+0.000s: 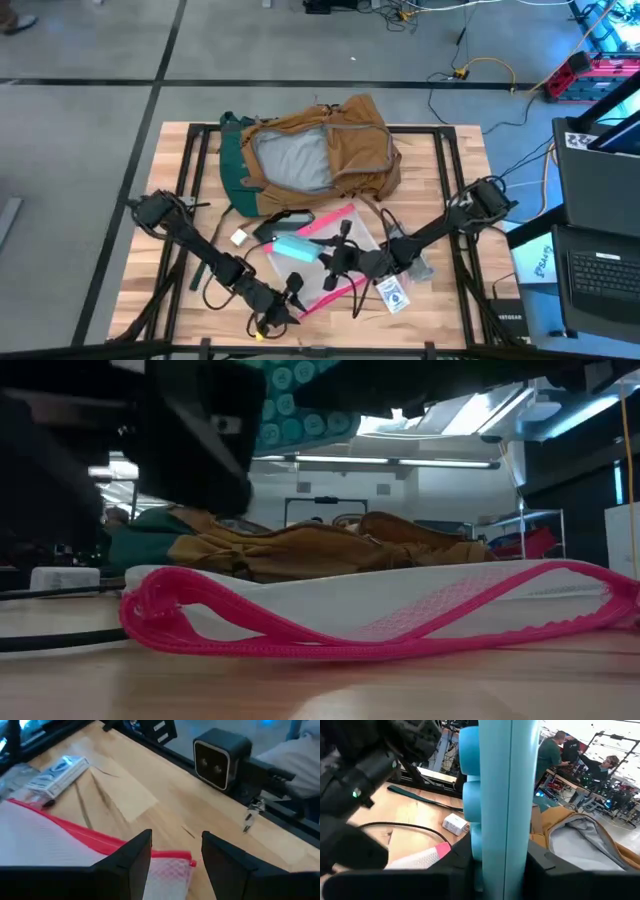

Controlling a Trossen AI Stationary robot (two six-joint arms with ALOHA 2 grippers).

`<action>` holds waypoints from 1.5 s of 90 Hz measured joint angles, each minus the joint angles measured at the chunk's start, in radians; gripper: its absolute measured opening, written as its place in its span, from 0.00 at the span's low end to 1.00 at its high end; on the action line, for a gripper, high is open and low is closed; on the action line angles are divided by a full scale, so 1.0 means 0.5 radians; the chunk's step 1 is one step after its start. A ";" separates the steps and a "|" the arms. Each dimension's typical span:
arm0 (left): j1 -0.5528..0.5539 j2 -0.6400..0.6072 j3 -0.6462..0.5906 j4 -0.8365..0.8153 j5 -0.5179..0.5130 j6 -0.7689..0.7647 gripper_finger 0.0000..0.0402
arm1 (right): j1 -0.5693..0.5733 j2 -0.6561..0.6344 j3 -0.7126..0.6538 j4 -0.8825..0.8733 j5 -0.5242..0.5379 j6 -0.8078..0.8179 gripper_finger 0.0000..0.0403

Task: Unpack backpack
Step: Put the blue calculator into the pink zipper pouch

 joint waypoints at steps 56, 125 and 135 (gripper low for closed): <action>0.130 0.148 0.153 -0.328 -0.342 -0.266 0.38 | 0.000 0.001 0.000 -0.037 -0.014 0.039 0.19; 0.130 0.130 0.148 -0.469 -0.974 -0.393 0.27 | 0.001 0.003 0.000 -0.117 -0.024 0.120 0.19; 0.130 0.130 0.148 -0.468 -1.014 -0.381 0.27 | 0.000 0.003 0.000 -0.118 -0.024 0.120 0.19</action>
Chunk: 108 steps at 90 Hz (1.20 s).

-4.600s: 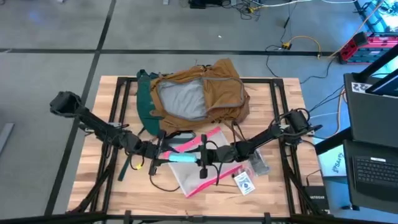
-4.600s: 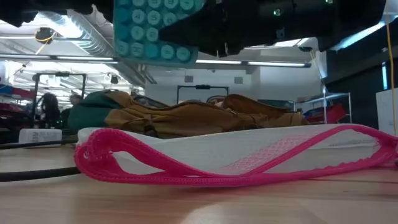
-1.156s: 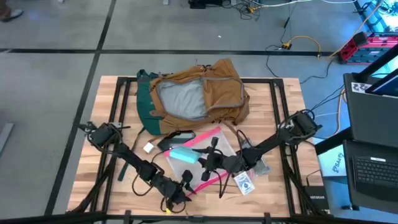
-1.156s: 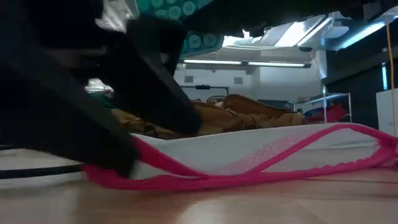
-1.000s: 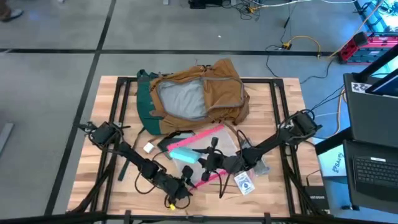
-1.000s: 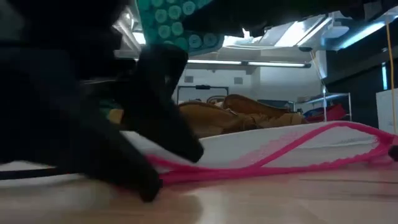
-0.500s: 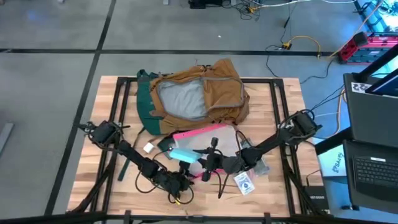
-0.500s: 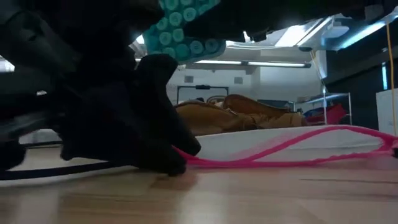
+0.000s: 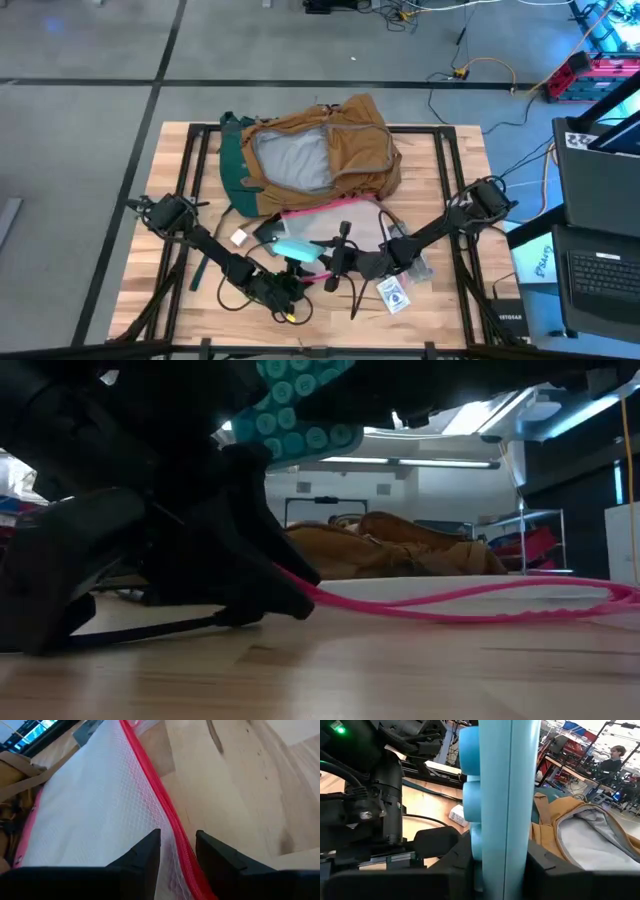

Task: Unpack backpack
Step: Put the blue calculator into the pink zipper pouch

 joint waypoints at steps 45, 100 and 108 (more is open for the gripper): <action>-0.086 -0.062 0.008 -0.018 0.002 0.015 0.27 | 0.000 0.000 0.000 -0.027 -0.054 0.037 0.19; 0.052 -0.067 0.033 -0.240 -0.011 -0.098 0.34 | -0.001 0.000 0.000 -0.030 -0.047 0.043 0.19; 0.054 -0.067 0.033 -0.241 -0.032 -0.109 0.29 | -0.001 0.000 0.000 -0.029 -0.044 0.043 0.19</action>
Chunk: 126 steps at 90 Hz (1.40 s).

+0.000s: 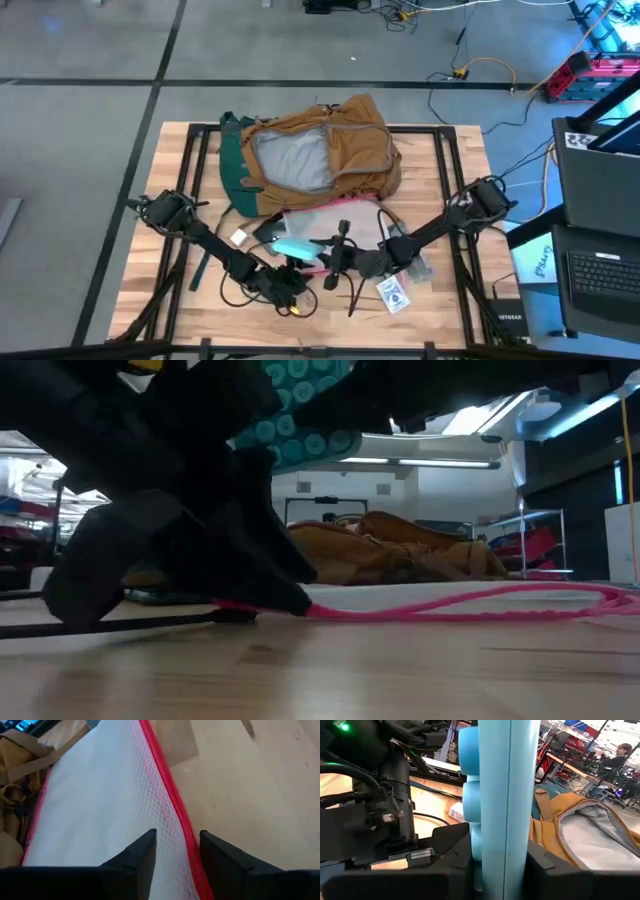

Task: Unpack backpack
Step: Put the blue calculator into the pink zipper pouch

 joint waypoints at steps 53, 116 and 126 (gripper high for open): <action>-0.110 0.000 0.102 -0.131 -0.328 0.097 0.00 | 0.003 -0.003 0.001 -0.002 -0.010 0.001 0.19; -0.174 0.000 0.199 -0.212 -0.189 0.295 0.40 | 0.003 -0.003 0.001 -0.005 -0.019 0.001 0.19; -0.126 0.000 0.199 -0.238 -0.189 0.252 0.46 | 0.003 -0.003 0.001 -0.005 -0.019 0.010 0.19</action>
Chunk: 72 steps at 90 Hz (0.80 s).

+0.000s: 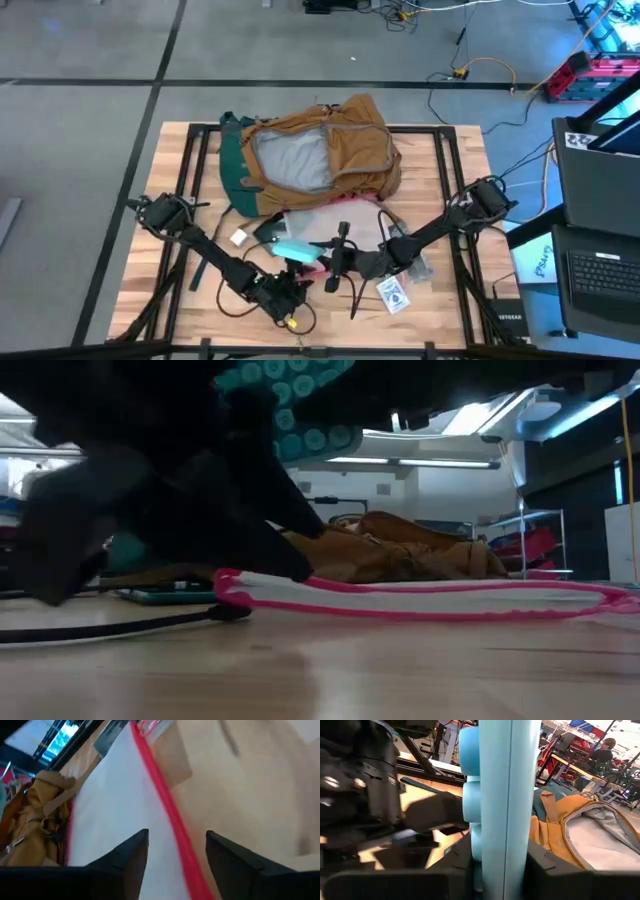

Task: Unpack backpack
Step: Put the blue calculator into the pink zipper pouch

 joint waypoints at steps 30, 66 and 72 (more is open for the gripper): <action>0.045 0.001 0.000 -0.177 0.056 -0.080 0.51 | -0.002 0.000 0.000 0.000 -0.002 0.000 0.19; 0.111 0.001 0.000 -0.222 -0.152 -0.165 0.48 | -0.006 0.000 0.000 0.010 0.031 0.006 0.19; 0.126 0.001 0.000 -0.252 -0.155 -0.172 0.46 | -0.006 0.000 0.000 0.009 0.049 0.005 0.19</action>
